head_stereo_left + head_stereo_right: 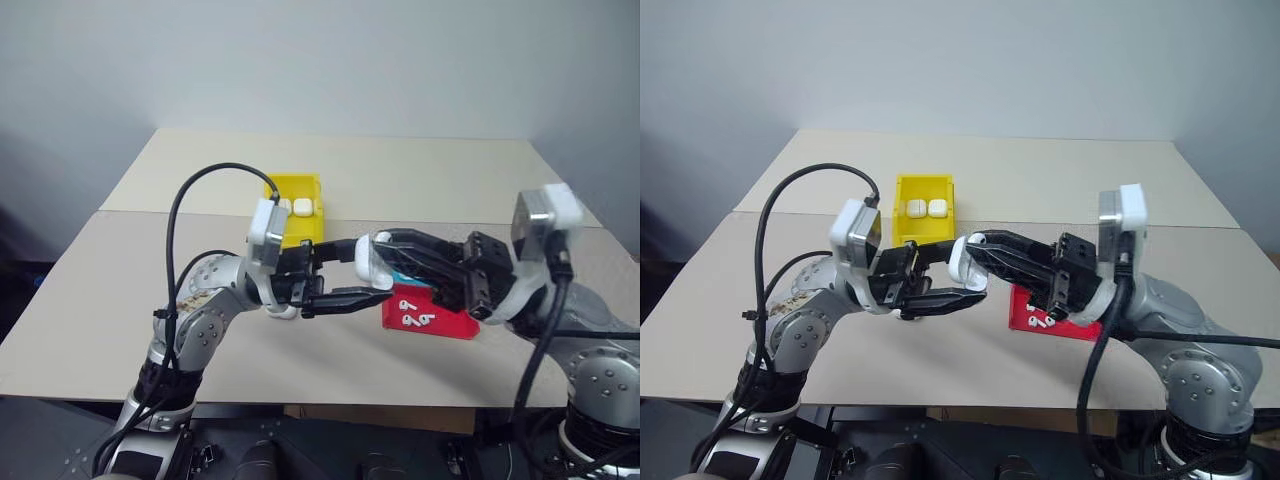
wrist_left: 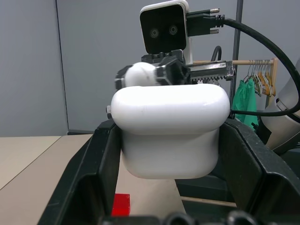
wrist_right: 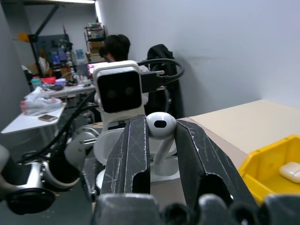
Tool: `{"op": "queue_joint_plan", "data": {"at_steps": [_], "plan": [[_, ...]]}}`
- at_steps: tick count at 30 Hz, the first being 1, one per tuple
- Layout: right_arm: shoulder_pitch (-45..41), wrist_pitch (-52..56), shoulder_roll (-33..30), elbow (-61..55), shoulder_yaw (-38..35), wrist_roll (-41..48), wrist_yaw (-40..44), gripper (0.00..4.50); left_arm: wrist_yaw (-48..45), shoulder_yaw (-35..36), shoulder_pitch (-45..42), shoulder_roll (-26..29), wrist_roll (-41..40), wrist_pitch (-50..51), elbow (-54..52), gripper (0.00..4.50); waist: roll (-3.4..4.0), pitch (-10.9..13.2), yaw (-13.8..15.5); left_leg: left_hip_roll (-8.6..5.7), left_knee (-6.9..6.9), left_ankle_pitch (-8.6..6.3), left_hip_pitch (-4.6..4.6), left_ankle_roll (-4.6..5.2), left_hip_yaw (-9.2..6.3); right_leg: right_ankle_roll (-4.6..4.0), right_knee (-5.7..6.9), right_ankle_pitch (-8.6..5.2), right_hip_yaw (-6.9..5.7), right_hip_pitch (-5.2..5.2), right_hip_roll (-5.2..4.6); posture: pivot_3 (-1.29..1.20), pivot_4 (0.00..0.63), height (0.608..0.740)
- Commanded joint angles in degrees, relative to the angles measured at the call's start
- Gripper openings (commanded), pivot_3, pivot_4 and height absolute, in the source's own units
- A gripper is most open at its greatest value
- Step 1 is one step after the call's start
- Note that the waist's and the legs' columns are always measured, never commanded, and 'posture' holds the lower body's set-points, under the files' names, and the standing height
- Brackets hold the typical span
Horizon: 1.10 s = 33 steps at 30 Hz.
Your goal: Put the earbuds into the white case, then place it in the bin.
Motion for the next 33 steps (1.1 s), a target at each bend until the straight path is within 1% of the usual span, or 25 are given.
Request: {"op": "queue_joint_plan", "data": {"at_steps": [1,5,8,10,12,15,20,22,23,24,26,28,30,31,33], "plan": [[0.7,-2.8,-1.3,-0.8,0.8,-1.8,0.1,0.62,-0.5,0.6,-1.1,-0.3,-0.6,-0.4,-1.4,2.79,0.00,0.0,0.0,0.00,0.00,0.00,0.00,0.00,0.00,0.00,0.00,0.00,0.00,0.00,0.00,0.00,0.150,0.740],[2.2,-4.5,-2.9,-0.7,1.2,-3.2,2.1,0.62,-0.3,0.5,-1.1,-0.3,-0.4,-0.4,-1.6,2.79,0.00,0.0,0.0,0.00,0.00,0.00,-0.02,0.00,0.01,0.00,-0.01,0.00,0.00,-0.01,-0.01,0.00,0.150,0.740],[3.5,-6.1,-4.8,-1.0,2.2,-4.4,5.7,0.62,-0.1,0.6,-1.1,-0.4,-0.1,-0.6,-1.6,2.79,0.00,0.0,0.0,0.00,0.00,0.00,-0.01,0.00,0.00,0.00,0.00,0.00,0.00,-0.01,0.00,0.00,0.150,0.740],[4.3,-7.1,-6.0,-0.9,3.0,-5.6,7.7,1.34,-0.1,0.6,-1.1,-0.5,0.1,-0.9,-1.4,2.79,0.00,0.0,0.0,0.00,0.00,0.00,-0.01,0.00,0.00,0.00,-0.01,0.00,0.00,-0.01,0.00,0.00,0.150,0.740],[4.4,-7.8,-6.9,-0.5,3.6,-6.2,8.7,1.91,0.0,0.6,-1.3,-0.6,0.4,-1.2,-1.0,2.79,0.00,0.0,0.0,0.00,0.00,0.00,-0.01,0.00,0.01,0.00,-0.01,0.00,0.01,-0.01,0.00,0.00,0.150,0.740],[3.2,-8.3,-7.2,0.5,3.8,-6.3,8.1,2.90,0.1,0.7,-1.4,-0.8,0.8,-1.5,-0.9,2.79,0.00,0.0,0.0,0.01,0.00,0.00,-0.01,0.00,0.00,0.00,0.00,0.00,0.00,-0.02,0.01,0.00,0.150,0.740],[0.1,-8.5,-8.6,3.8,1.7,-6.1,7.7,2.90,0.7,1.1,-0.6,-0.8,1.2,-1.3,-1.7,2.79,0.00,0.0,0.0,0.00,0.00,0.00,-0.02,0.00,0.00,0.00,-0.02,0.00,0.01,-0.01,0.00,0.00,0.150,0.740],[-3.6,-7.0,-11.1,8.1,0.1,-5.5,8.2,2.90,0.9,1.6,0.4,-0.1,1.1,-0.9,-2.5,2.79,0.00,0.0,0.0,0.00,0.00,0.00,-0.01,0.00,0.01,0.00,-0.01,0.00,0.01,-0.02,0.00,0.00,0.150,0.740],[-6.0,-6.4,-13.7,11.0,0.5,-7.2,9.6,2.90,0.9,2.0,1.0,0.5,1.1,-0.7,-2.8,2.79,0.00,0.0,-0.1,0.00,0.01,0.00,-0.01,0.00,0.02,0.00,0.00,0.00,0.01,-0.02,0.00,0.00,0.150,0.740],[-8.4,-6.3,-16.4,13.8,2.0,-9.9,11.0,2.90,0.8,2.3,1.5,0.9,1.1,-0.6,-3.2,2.79,0.01,0.0,-0.1,0.00,0.02,0.00,-0.01,0.00,0.04,-0.01,0.01,0.00,0.03,-0.03,-0.01,0.00,0.150,0.740],[-14.5,-5.7,-21.6,20.0,8.0,-17.1,13.6,2.90,0.8,2.8,2.4,1.9,1.1,-0.5,-3.7,2.79,0.04,0.0,-0.3,0.01,-0.02,0.00,0.00,0.01,0.06,-0.01,0.01,0.00,0.04,-0.09,-0.01,0.00,0.150,0.740],[-20.9,-7.6,-26.0,26.7,18.0,-28.3,17.8,2.90,0.8,3.0,3.1,2.5,1.0,-0.5,-4.0,2.79,0.05,0.0,-0.5,0.03,-0.07,0.00,0.00,0.01,0.06,-0.04,-0.01,-0.01,0.03,-0.12,0.01,0.00,0.150,0.740],[-26.6,-13.2,-26.9,35.0,27.7,-40.3,22.1,2.90,0.8,3.3,3.8,2.8,1.0,-0.6,-4.4,2.79,0.04,0.0,-0.8,0.04,-0.09,0.00,0.00,0.01,0.10,-0.05,-0.01,-0.02,0.06,-0.16,0.01,0.00,0.150,0.740],[-29.3,-16.1,-26.6,39.4,31.5,-44.7,24.9,2.90,1.0,3.4,4.1,2.8,1.2,-0.7,-4.6,2.79,0.05,0.0,-1.0,0.04,-0.09,0.00,-0.01,0.01,0.10,-0.05,-0.04,-0.02,0.04,-0.16,0.01,0.00,0.150,0.740],[-33.6,-22.1,-25.0,47.9,36.8,-51.1,30.4,2.90,1.5,3.6,4.6,2.8,1.3,-0.7,-5.1,2.79,0.04,0.0,-1.1,0.01,-0.08,0.00,-0.02,0.01,0.14,-0.05,-0.03,-0.02,0.09,-0.18,-0.02,0.00,0.150,0.740]]}}
